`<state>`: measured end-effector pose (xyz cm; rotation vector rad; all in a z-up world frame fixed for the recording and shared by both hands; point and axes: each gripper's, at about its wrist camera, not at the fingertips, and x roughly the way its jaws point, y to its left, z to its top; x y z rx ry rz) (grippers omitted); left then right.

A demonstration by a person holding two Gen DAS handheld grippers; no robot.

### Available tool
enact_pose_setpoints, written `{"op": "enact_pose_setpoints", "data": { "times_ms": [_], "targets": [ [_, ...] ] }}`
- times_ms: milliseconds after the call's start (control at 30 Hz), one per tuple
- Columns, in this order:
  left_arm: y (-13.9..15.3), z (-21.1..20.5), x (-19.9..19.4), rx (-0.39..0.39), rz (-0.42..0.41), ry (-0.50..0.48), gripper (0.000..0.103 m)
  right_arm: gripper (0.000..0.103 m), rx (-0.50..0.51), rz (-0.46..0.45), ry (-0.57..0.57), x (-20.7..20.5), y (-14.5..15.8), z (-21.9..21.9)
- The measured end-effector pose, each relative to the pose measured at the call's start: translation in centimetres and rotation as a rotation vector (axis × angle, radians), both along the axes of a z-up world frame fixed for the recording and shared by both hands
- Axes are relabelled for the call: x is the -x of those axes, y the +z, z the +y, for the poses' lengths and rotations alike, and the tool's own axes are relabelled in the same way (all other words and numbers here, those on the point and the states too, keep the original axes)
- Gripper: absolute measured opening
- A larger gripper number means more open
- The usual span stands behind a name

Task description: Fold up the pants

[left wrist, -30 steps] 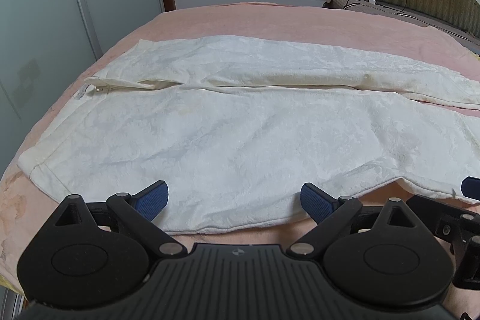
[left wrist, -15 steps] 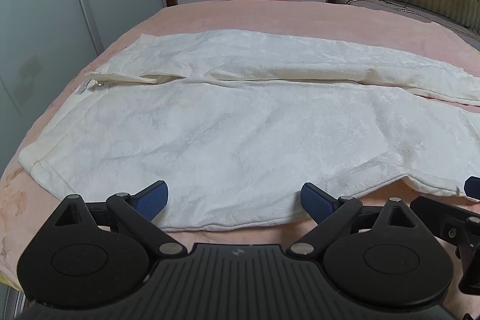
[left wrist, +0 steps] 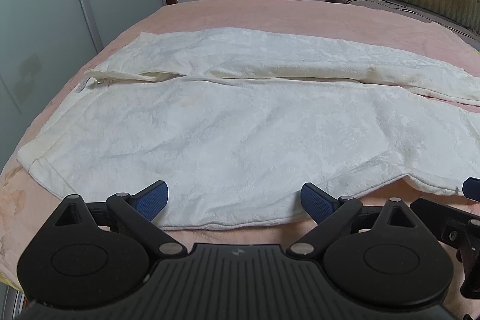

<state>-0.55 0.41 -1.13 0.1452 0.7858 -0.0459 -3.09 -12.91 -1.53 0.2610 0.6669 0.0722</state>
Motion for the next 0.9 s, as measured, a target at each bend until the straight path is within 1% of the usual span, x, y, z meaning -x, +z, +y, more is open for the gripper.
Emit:
{"op": "enact_pose_setpoints", "data": {
  "times_ms": [433,700,800,833,900],
  "targets": [
    [0.0,-0.1,0.0,-0.001,0.001,-0.001,0.097,0.103,-0.003,0.002,0.001,0.0,0.0,0.0],
    [0.0,0.0,0.0,-0.012,-0.012,-0.01,0.097,0.103,-0.029,-0.028,0.026,0.0,0.5,-0.3],
    [0.4,0.0,-0.3,-0.008,-0.034,-0.025,0.096,0.103,-0.063,-0.071,0.064,-0.4,1.2,-0.9],
    [0.7,0.1,-0.4,-0.003,-0.049,-0.034,0.096,0.103,-0.079,-0.099,0.076,-0.6,1.7,-1.3],
    [1.6,0.3,-1.0,-0.005,-0.106,-0.039,0.096,0.103,-0.111,-0.195,0.103,-1.0,3.0,-2.2]
  ]
}}
